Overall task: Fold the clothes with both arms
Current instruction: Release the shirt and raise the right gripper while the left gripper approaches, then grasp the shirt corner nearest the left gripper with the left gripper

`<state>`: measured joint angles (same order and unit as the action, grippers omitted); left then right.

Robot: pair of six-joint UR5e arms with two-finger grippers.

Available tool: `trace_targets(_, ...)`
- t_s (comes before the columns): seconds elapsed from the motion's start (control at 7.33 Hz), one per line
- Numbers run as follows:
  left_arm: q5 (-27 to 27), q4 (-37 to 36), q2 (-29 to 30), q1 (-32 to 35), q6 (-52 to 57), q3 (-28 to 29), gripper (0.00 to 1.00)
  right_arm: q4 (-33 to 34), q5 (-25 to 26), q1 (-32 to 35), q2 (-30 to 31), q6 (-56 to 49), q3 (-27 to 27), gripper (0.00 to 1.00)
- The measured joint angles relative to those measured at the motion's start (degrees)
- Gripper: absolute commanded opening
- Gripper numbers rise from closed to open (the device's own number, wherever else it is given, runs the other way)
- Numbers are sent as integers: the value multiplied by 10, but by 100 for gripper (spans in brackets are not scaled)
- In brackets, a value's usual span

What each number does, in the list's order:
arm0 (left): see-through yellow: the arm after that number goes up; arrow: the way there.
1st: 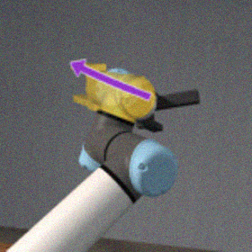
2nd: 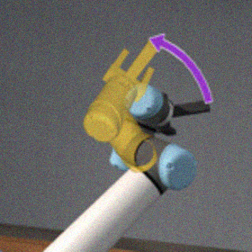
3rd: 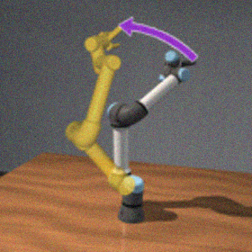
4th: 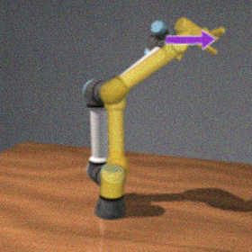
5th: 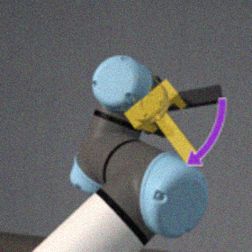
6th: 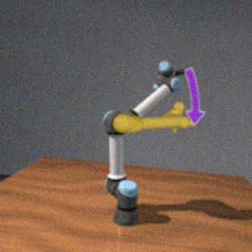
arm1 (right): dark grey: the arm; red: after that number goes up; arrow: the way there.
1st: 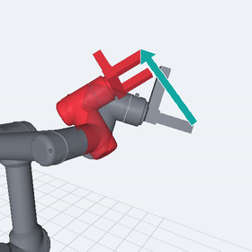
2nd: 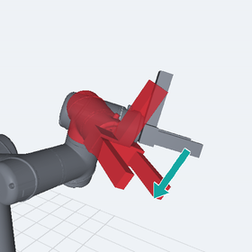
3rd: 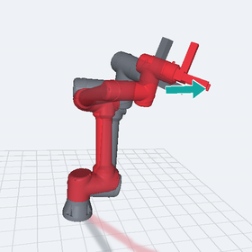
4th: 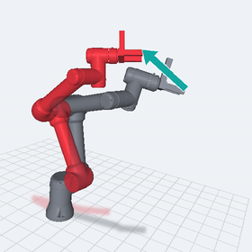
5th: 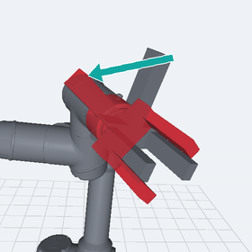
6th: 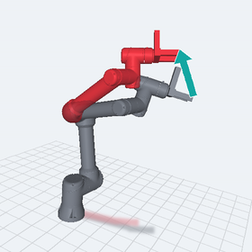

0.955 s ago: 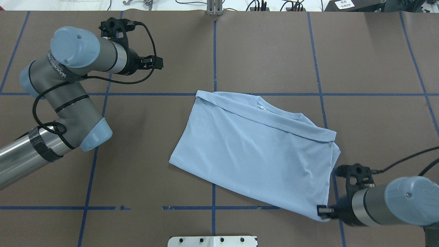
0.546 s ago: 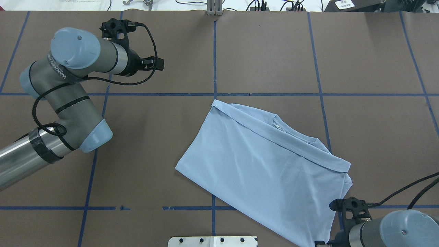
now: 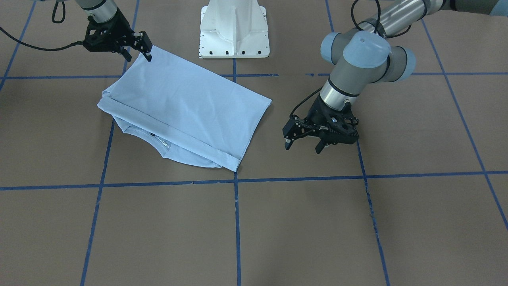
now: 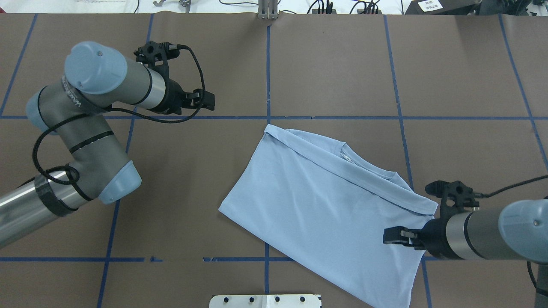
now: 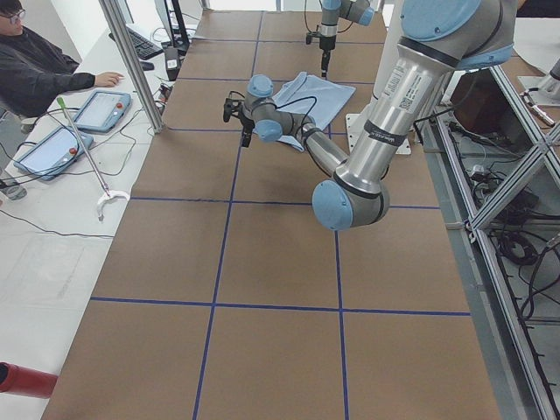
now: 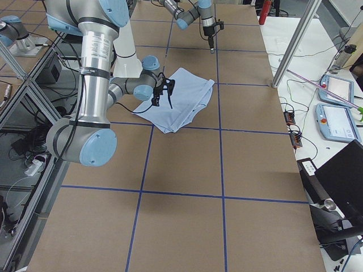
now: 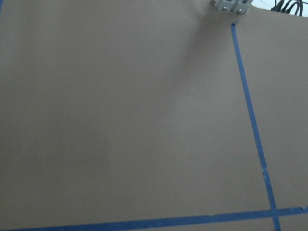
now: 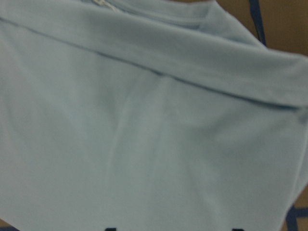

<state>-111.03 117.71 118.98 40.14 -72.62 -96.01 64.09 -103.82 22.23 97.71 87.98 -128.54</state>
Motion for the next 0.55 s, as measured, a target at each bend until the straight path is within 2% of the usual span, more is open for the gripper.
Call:
trace_targets(0.27,25,-16,-19,-73,-145,-44,100,4,-15,100,-78,-37,26,100)
trace_targets(0.55,88,-54,-26,-145,-254,-56,100,13,-31,143,-109,-106,51,100)
